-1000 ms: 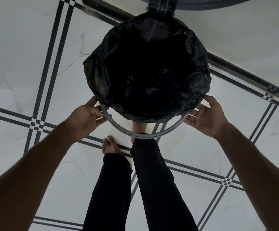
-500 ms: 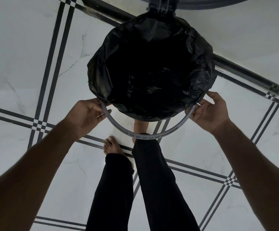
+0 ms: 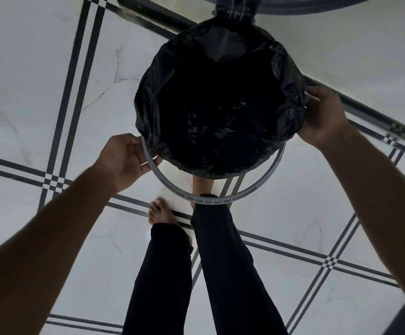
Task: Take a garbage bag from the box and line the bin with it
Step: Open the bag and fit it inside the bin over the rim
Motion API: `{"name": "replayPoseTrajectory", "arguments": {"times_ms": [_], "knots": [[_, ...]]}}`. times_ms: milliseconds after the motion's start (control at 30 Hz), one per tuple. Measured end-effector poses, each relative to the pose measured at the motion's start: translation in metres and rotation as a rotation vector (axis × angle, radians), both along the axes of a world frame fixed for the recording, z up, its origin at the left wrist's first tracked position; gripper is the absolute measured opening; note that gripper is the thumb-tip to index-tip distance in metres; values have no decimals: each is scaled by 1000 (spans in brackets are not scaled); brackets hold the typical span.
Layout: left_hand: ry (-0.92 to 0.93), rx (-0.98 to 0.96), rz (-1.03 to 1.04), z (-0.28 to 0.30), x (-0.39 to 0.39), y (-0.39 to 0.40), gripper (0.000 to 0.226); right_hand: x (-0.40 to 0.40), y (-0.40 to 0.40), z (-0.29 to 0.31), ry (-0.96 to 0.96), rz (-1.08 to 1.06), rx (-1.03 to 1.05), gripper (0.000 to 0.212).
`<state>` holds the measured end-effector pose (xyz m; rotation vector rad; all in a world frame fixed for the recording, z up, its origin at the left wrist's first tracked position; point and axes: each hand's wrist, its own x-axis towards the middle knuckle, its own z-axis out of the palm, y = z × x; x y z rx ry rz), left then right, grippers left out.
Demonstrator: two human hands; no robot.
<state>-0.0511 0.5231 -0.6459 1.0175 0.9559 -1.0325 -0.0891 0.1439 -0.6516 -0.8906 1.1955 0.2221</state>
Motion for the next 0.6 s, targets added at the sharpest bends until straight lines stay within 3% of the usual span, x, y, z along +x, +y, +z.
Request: {"name": "replayPoseTrajectory", "arguments": {"times_ms": [100, 167, 300, 433, 600], "knots": [[1, 3, -53, 0, 6, 0, 29, -4, -5, -8, 105, 50, -77, 37], [-1, 12, -69, 0, 8, -1, 28, -20, -4, -10, 196, 100, -127, 23], [26, 35, -62, 0, 6, -4, 27, -62, 4, -11, 315, 191, -1, 30], [73, -15, -14, 1, 0, -3, 31, -84, 16, -5, 272, 213, 121, 36], [60, -88, 10, 3, -1, 2, 27, -93, 20, 2, 153, 93, 232, 36]]}}
